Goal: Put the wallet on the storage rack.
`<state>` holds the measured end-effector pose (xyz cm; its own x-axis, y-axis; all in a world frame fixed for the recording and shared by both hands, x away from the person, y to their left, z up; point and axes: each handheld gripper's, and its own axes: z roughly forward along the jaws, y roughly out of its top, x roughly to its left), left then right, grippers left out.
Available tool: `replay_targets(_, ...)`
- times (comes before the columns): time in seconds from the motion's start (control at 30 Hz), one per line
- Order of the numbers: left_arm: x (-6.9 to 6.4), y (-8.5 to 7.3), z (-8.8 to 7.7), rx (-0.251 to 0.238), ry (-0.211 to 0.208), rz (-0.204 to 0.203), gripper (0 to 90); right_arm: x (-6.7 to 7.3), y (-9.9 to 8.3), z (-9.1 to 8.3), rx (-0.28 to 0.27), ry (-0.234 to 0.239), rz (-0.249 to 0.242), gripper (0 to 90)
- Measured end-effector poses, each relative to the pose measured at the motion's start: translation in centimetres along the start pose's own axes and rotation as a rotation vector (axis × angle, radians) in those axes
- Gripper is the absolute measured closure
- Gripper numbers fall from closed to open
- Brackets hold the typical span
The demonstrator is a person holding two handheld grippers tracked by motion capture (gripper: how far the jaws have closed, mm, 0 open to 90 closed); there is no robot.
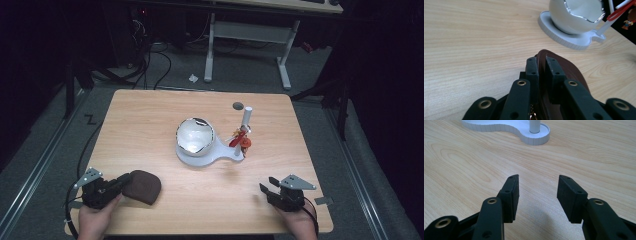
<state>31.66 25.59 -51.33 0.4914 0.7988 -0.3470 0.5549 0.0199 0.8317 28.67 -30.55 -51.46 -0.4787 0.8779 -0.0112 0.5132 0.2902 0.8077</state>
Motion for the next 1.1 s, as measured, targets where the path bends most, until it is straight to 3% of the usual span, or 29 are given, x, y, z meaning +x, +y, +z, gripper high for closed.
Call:
replay_targets(0.4,-2.5,0.7,-0.8,-0.077,0.014,0.111,83.8,0.0,0.0,0.0,-0.003,-0.002,0.000,52.9)
replay_targets(0.8,-4.3,1.5,-1.2,-0.141,0.011,0.179,84.1,-0.2,-0.1,-0.1,-0.004,-0.004,0.010,53.0)
replay_targets(1.1,-5.3,2.3,-0.5,-0.136,0.026,0.205,84.1,-0.2,-0.1,-0.2,-0.010,0.000,0.007,53.1)
